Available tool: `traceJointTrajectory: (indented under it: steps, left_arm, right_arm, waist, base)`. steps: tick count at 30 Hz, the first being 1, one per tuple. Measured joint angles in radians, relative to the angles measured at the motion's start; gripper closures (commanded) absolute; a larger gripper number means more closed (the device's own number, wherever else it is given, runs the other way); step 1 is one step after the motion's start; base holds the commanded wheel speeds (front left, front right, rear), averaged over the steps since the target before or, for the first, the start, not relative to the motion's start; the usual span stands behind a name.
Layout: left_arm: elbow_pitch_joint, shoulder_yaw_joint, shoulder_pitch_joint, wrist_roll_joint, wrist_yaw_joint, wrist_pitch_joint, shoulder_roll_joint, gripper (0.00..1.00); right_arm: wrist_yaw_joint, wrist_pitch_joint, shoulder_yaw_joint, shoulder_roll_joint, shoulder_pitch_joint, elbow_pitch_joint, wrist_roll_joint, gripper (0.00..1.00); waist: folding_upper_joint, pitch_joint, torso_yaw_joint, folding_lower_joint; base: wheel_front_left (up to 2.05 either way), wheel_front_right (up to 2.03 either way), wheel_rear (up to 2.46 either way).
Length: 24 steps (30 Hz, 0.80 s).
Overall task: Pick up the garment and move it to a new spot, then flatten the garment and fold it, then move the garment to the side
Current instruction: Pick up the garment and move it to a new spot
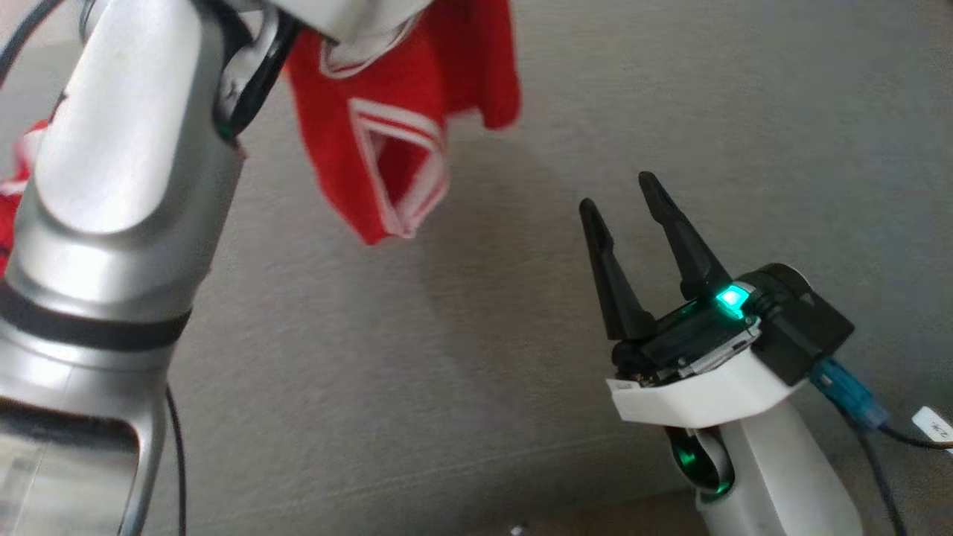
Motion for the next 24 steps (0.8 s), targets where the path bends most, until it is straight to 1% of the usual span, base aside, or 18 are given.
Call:
traceJointTrajectory:
  steps: [4, 9, 12, 14, 19, 20, 21, 22, 24]
  left_arm:
    - [0.005, -0.031, -0.055, -0.016, 0.0, 0.006, -0.034, 1.0]
    - [0.092, -0.101, -0.091, -0.022, 0.0, 0.007, -0.078, 1.0]
    - [0.179, -0.145, -0.091, -0.024, 0.0, 0.027, -0.099, 1.0]
    - [0.248, -0.171, -0.09, -0.01, 0.0, 0.02, -0.098, 1.0]
    - [0.439, -0.194, -0.079, 0.009, 0.002, -0.052, -0.086, 1.0]
    - [0.469, -0.197, -0.077, 0.015, 0.002, -0.066, -0.086, 0.66]
    - [0.496, -0.2, -0.077, 0.018, 0.006, -0.08, -0.087, 0.22]
    - [0.519, -0.203, -0.077, 0.018, 0.009, -0.091, -0.089, 0.0]
    - [0.555, -0.208, -0.077, 0.022, 0.018, -0.103, -0.094, 0.0]
  right_arm:
    - [0.0, 0.0, 0.0, 0.002, -0.001, -0.027, 0.036, 0.0]
    - [0.0, -0.001, 0.011, 0.002, -0.008, -0.061, 0.068, 0.0]
    - [0.0, -0.001, 0.017, 0.003, -0.026, -0.09, 0.082, 0.0]
    - [0.0, -0.001, 0.027, 0.003, -0.048, -0.107, 0.103, 0.0]
    - [0.0, -0.001, 0.065, 0.007, -0.089, -0.135, 0.132, 0.0]
    - [0.0, -0.001, 0.065, 0.007, -0.09, -0.139, 0.132, 0.0]
    - [0.0, -0.001, 0.064, 0.007, -0.09, -0.141, 0.133, 0.0]
    - [0.0, -0.001, 0.063, 0.008, -0.09, -0.141, 0.133, 0.0]
    - [0.0, -0.001, 0.063, 0.008, -0.09, -0.141, 0.133, 0.0]
  waist:
    - [0.0, 0.0, -0.093, 0.0]
    - [0.0, 0.028, -0.2, 0.0]
    - [0.0, 0.073, -0.244, 0.0]
    - [0.0, 0.112, -0.267, 0.0]
    - [0.0, 0.209, -0.331, 0.0]
    - [0.0, 0.227, -0.344, 0.0]
    - [0.0, 0.244, -0.355, 0.0]
    - [0.0, 0.26, -0.365, 0.0]
    - [0.0, 0.289, -0.382, 0.0]
  base:
    - [0.0, 0.0, 0.0]
    - [0.0, 0.0, 0.0]
    - [0.0, 0.0, 0.0]
    - [0.0, 0.0, 0.0]
    - [0.0, 0.0, 0.0]
    - [0.0, 0.0, 0.0]
    - [0.0, 0.0, 0.0]
    - [0.0, 0.0, 0.0]
    - [0.0, 0.0, 0.0]
